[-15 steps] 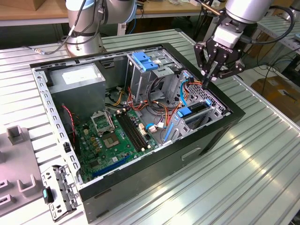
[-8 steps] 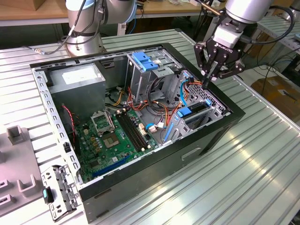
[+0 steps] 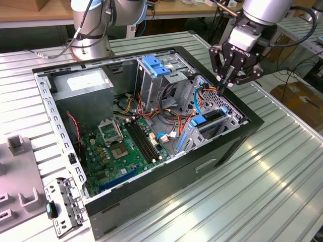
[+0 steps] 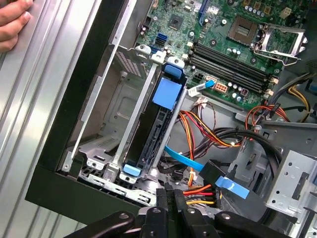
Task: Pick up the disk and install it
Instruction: 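Insert the first disk wire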
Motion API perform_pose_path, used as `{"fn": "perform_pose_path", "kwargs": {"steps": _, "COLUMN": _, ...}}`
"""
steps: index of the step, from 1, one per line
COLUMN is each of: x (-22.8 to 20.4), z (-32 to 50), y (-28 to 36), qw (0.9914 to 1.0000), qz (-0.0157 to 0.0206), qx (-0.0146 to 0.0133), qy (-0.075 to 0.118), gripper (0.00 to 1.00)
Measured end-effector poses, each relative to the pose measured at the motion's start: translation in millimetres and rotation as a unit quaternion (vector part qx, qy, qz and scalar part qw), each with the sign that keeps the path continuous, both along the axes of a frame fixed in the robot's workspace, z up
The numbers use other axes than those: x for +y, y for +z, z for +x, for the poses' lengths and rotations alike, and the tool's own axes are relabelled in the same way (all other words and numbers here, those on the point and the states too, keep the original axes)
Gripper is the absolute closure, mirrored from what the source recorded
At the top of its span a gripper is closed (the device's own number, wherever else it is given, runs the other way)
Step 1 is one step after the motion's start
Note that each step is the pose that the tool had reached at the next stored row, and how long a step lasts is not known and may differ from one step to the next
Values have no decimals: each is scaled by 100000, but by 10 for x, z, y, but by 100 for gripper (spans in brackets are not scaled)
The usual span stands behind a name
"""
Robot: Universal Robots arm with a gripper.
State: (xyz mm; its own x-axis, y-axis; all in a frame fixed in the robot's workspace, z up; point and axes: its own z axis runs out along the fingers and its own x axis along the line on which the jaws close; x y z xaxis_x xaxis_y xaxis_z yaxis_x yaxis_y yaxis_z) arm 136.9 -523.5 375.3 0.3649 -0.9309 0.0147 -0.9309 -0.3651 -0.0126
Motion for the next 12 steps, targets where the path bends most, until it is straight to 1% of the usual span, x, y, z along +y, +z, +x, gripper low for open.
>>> {"fn": "perform_pose_path", "kwargs": {"steps": 1, "x": 0, "z": 0, "y": 0, "qw": 99998, "qz": 1, "qx": 0, "qy": -550, "gripper": 83}}
{"fn": "perform_pose_path", "kwargs": {"steps": 3, "x": 0, "z": 0, "y": 0, "qw": 99970, "qz": 0, "qx": -2, "qy": -2450, "gripper": 83}}
{"fn": "perform_pose_path", "kwargs": {"steps": 5, "x": 0, "z": 0, "y": 0, "qw": 99909, "qz": -1, "qx": 1, "qy": -4272, "gripper": 83}}
{"fn": "perform_pose_path", "kwargs": {"steps": 6, "x": 0, "z": 0, "y": 0, "qw": 99882, "qz": -2, "qx": -1, "qy": -4848, "gripper": 83}}
{"fn": "perform_pose_path", "kwargs": {"steps": 7, "x": 1, "z": -3, "y": 0, "qw": 99869, "qz": -3, "qx": -1, "qy": -5120, "gripper": 83}}
{"fn": "perform_pose_path", "kwargs": {"steps": 10, "x": -2, "z": -23, "y": -2, "qw": 99864, "qz": -7, "qx": 1, "qy": -5213, "gripper": 83}}
{"fn": "perform_pose_path", "kwargs": {"steps": 11, "x": -2, "z": -23, "y": -7, "qw": 99816, "qz": -4, "qx": -2, "qy": -6064, "gripper": 83}}
{"fn": "perform_pose_path", "kwargs": {"steps": 12, "x": -2, "z": -24, "y": -14, "qw": 99674, "qz": -2, "qx": -2, "qy": -8070, "gripper": 83}}
